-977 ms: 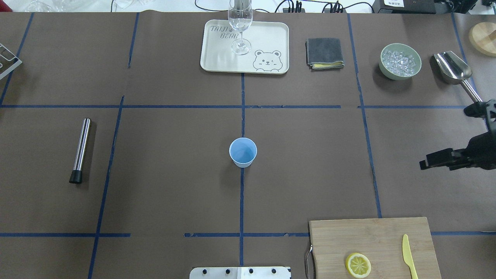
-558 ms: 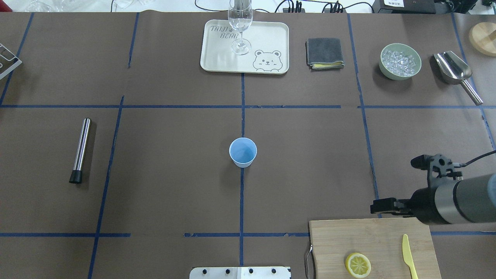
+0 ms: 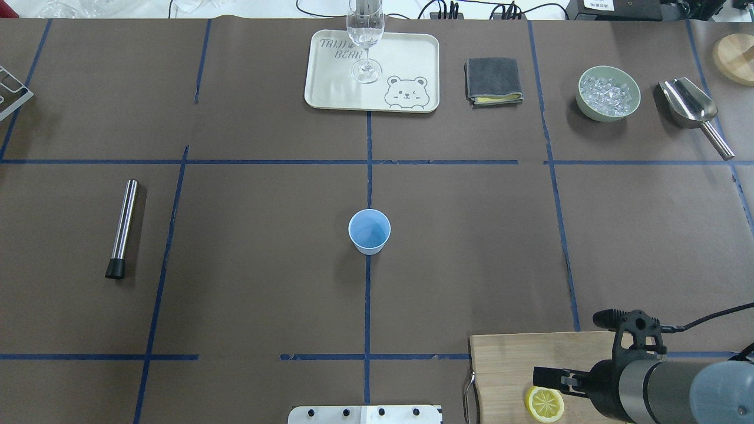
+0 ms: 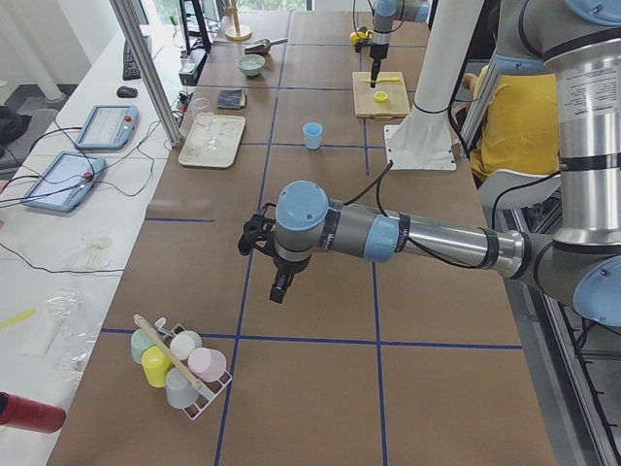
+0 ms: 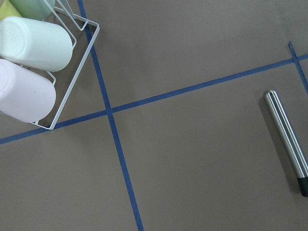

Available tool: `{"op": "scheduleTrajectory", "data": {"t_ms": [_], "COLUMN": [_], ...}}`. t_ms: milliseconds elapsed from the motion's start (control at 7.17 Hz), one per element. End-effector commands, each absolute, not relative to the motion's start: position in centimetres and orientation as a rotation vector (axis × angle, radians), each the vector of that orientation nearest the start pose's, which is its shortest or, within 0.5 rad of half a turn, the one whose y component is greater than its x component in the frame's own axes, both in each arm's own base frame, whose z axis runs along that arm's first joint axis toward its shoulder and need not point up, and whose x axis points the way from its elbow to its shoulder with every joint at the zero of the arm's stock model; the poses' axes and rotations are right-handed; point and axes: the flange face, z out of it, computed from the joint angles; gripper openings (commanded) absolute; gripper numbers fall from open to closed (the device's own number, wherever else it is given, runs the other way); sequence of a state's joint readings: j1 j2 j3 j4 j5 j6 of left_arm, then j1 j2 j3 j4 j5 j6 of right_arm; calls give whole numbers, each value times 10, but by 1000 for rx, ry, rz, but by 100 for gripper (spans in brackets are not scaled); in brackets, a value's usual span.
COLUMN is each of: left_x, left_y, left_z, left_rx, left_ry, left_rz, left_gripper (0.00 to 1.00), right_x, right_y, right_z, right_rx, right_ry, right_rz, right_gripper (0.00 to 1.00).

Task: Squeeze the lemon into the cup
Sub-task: 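Lower the right gripper toward the lemon slice on the cutting board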

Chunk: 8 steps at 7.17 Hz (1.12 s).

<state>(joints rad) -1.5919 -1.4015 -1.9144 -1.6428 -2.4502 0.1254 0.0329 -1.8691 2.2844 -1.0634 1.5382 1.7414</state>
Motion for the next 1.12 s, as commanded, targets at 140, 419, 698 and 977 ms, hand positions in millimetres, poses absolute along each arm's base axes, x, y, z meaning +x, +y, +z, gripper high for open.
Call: {"op": "scheduleTrajectory", "data": {"t_ms": [140,419,698,977], "left_x": [-66,-65,-66,-65], "left_y": [-425,-426,-426,-423], "left_z": [553,554,554,557], "left_rx": [292,296,296,291], "left_ry": [856,858,857,860], "left_rz": [206,210,209,207], "left_gripper": [100,100,100,100], "right_x": [-414,-432,-425,-409], "right_y": [-112,-115,-123,-127], "right_z": [410,398,400,410], "right_rx": [0,4,12,19], "right_ry": [-837,-869,-862,-835], "right_rz": [186,201,215,221], "right_gripper": [100,100,100,100]}}
